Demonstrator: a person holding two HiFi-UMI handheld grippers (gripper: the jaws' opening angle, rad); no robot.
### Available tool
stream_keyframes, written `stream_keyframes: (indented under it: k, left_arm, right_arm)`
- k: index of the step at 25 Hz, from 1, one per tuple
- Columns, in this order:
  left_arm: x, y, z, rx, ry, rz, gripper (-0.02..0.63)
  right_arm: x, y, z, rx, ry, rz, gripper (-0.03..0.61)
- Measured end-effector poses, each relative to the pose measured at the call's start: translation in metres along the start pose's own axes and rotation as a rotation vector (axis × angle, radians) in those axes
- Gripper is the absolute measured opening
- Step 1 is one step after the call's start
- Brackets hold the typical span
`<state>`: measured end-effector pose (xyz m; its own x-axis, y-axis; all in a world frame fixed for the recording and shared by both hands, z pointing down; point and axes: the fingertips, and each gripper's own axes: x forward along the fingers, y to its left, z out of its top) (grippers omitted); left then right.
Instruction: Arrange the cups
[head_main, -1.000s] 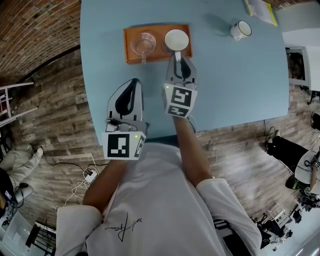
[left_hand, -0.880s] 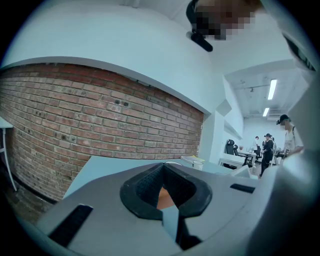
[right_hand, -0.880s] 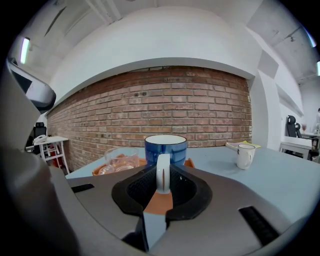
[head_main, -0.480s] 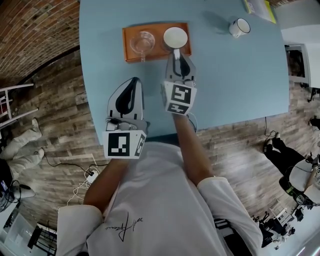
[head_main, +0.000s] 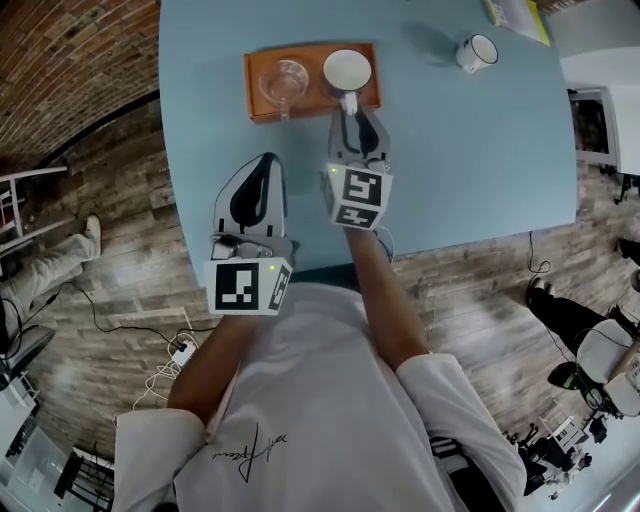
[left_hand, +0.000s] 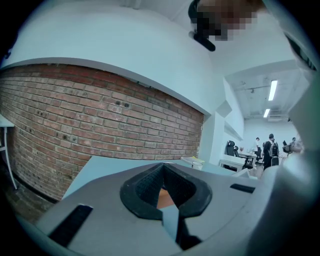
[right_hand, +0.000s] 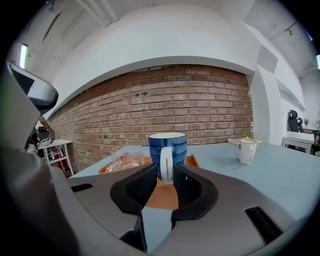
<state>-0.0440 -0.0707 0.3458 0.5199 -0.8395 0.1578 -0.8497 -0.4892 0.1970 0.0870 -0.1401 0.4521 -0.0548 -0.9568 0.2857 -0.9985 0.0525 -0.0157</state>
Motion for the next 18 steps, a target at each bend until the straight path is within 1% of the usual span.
stream_keyframes:
  k: [5, 10, 14, 18]
  left_arm:
    - [-0.001, -0.005, 0.000, -0.007, -0.003, -0.005, 0.009]
    - [-0.003, -0.009, -0.001, -0.012, -0.004, -0.013, 0.011]
    - [-0.004, -0.009, -0.001, -0.027, -0.006, -0.014, 0.010]
    - [-0.006, -0.008, -0.002, -0.025, 0.001, -0.023, 0.009]
  right_arm:
    - [-0.009, 0.000, 0.004, 0.001, -0.006, -0.004, 0.084]
    - [-0.023, -0.003, -0.005, 0.013, 0.030, 0.000, 0.084]
    - [-0.035, -0.005, -0.005, 0.014, 0.049, 0.009, 0.084]
    - [-0.043, -0.003, -0.003, 0.002, 0.072, 0.023, 0.084]
